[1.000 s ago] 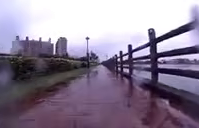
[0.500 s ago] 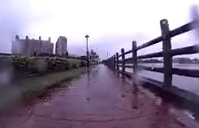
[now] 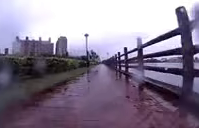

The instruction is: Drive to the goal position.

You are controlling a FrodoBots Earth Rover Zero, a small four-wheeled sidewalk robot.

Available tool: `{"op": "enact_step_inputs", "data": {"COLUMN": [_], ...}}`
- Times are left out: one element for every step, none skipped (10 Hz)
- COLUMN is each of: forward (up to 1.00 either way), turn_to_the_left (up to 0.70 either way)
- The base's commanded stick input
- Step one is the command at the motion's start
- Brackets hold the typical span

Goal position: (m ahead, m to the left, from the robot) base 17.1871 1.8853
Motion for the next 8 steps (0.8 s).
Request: {"op": "enact_step_inputs", "data": {"forward": [1.00, 1.00, 1.00, 1.00, 1.00, 1.00, 1.00, 1.00], "turn_to_the_left": [0.00, 0.00, 0.00, 0.00, 0.00, 0.00, 0.00, 0.00]}}
